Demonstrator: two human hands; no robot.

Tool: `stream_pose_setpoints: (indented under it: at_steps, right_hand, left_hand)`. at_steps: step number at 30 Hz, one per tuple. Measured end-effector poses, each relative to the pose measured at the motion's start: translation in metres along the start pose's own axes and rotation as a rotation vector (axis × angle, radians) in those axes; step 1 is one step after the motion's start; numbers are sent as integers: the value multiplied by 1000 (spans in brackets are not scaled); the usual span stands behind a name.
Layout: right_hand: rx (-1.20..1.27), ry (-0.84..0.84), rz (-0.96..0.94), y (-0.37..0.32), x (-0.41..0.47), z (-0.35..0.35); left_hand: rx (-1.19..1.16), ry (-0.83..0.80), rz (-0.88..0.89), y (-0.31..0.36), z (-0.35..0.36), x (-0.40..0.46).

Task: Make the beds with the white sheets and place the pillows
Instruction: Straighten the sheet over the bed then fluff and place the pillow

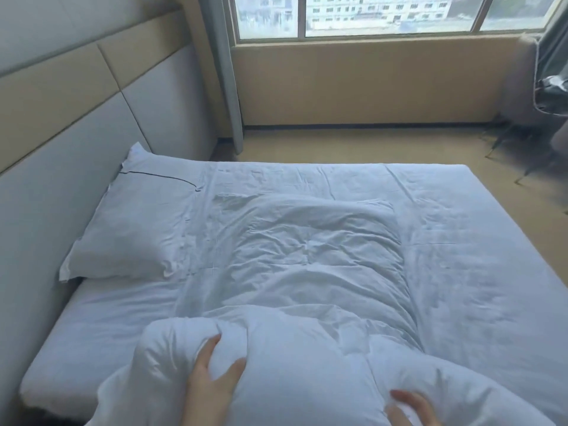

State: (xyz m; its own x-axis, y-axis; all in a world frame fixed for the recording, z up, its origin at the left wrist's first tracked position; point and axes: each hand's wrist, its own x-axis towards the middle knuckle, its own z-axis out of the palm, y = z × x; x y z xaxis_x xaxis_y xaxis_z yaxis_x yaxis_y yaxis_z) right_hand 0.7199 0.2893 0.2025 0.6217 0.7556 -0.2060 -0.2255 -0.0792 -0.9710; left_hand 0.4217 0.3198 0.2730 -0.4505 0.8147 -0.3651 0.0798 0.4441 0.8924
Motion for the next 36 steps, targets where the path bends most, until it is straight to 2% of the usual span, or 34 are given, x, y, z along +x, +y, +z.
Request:
stream_pose_setpoints:
  at_steps: [1, 2, 4, 5, 11, 17, 19, 21, 22, 23, 24, 26, 27, 29, 33, 36]
  right_hand:
    - [79, -77, 143, -22, 7, 31]
    - [33, -44, 123, -29, 10, 41]
    - [-223, -63, 159, -46, 13, 61]
    - [-244, -39, 177, -47, 27, 70]
    - [-138, -89, 217, -75, 94, 123]
    - [-64, -44, 15, -141, 227, 254]
    - [-76, -137, -65, -145, 284, 299]
    - [-243, -302, -134, -118, 322, 326]
    - [-403, -326, -180, -90, 334, 328]
    - [-585, -339, -229, -56, 341, 323]
    - [-771, -353, -265, -18, 339, 311]
    - [-1176, -439, -316, 58, 325, 274]
    - [-1325, -479, -348, 90, 319, 256]
    - [-1441, -555, -358, 132, 318, 237]
    - [-1545, -504, -521, 148, 364, 258]
    - [-1623, -488, -547, 140, 414, 289]
  left_hand:
    - [-20, 13, 6, 0, 5, 11]
    - [-30, 28, 19, 3, 10, 23]
    - [-28, 24, 50, 8, 18, 49]
    - [-29, 3, 53, 16, 20, 58]
    - [-68, -7, 88, 76, 55, 132]
    - [-280, 58, 189, 203, 122, 262]
    - [-327, -63, 243, 234, 144, 313]
    - [-307, -183, 242, 231, 164, 351]
    - [-221, -187, 264, 210, 172, 363]
    - [-36, -151, 320, 176, 177, 370]
    - [210, -127, 372, 132, 181, 373]
    - [627, -179, 399, 33, 185, 367]
    - [778, -216, 398, -14, 186, 366]
    - [978, -211, 391, -74, 188, 373]
    - [1190, -132, 469, -83, 216, 418]
    - [1193, -181, 583, -53, 239, 456]
